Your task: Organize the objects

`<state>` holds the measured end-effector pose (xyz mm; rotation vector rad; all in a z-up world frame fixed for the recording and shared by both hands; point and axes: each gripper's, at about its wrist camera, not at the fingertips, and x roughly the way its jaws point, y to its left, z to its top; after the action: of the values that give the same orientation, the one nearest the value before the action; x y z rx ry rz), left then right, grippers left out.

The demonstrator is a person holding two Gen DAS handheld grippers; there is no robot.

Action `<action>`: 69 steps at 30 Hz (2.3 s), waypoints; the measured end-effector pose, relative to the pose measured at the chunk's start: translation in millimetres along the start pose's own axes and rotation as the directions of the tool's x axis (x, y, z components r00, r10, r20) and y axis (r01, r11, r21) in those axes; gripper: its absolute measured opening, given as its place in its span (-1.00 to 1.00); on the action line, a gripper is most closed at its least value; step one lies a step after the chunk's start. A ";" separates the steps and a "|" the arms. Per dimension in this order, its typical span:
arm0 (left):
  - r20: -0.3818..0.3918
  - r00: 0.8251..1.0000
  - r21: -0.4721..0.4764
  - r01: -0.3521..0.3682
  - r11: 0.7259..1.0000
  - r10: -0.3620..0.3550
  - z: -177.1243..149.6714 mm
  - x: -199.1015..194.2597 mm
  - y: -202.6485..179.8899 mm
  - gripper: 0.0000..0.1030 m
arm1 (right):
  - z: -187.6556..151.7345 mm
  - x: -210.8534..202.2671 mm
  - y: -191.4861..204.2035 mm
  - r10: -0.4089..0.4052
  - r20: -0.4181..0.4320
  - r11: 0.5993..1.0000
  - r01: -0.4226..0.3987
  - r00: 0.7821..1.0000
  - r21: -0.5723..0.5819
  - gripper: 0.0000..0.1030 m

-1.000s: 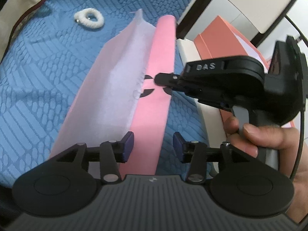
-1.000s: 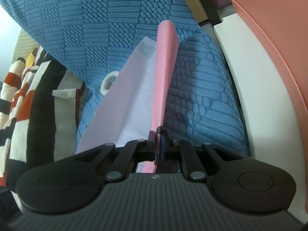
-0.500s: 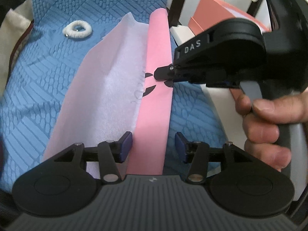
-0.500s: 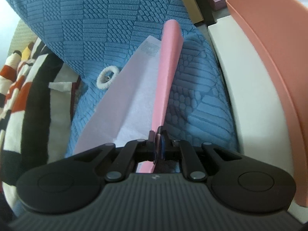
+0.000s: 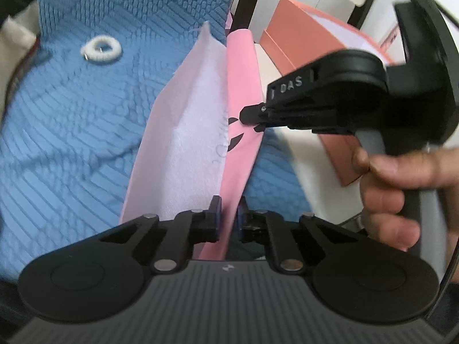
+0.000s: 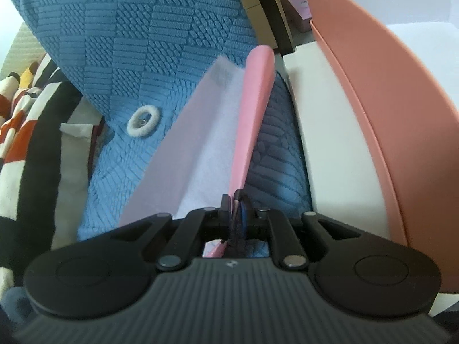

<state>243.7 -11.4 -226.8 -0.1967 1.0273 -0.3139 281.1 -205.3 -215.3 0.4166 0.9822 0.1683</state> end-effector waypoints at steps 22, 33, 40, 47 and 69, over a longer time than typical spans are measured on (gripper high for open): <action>-0.025 0.976 -0.428 0.186 0.885 -0.217 -3.1 10.9 60.5 -0.87 | 4.0 -18.6 17.6 0.039 0.081 0.998 -0.036 0.996 -0.043 -0.26; -0.047 0.975 -0.476 0.171 0.863 -0.219 -5.4 14.8 71.0 -0.85 | -6.4 7.0 42.0 0.067 -0.011 0.988 -0.068 0.998 -0.140 -0.53; -0.067 0.981 -0.454 0.131 0.881 -0.180 -1.7 16.2 68.4 -0.84 | -7.3 20.4 39.7 0.064 -0.051 0.989 -0.071 0.997 -0.133 -0.54; -0.072 0.987 -0.433 0.099 0.896 -0.144 0.3 14.1 66.6 -0.78 | -7.6 29.0 39.6 0.065 -0.079 0.988 -0.075 0.995 -0.137 -0.55; -0.008 1.000 -0.203 -0.005 0.979 0.003 6.9 -0.2 31.4 -0.71 | -7.9 35.0 37.0 0.070 -0.081 0.990 -0.079 0.994 -0.120 -0.61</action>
<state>254.7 18.2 -232.7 -0.3782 1.0672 -0.2055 295.5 -158.3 -230.7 0.3357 1.0264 0.3132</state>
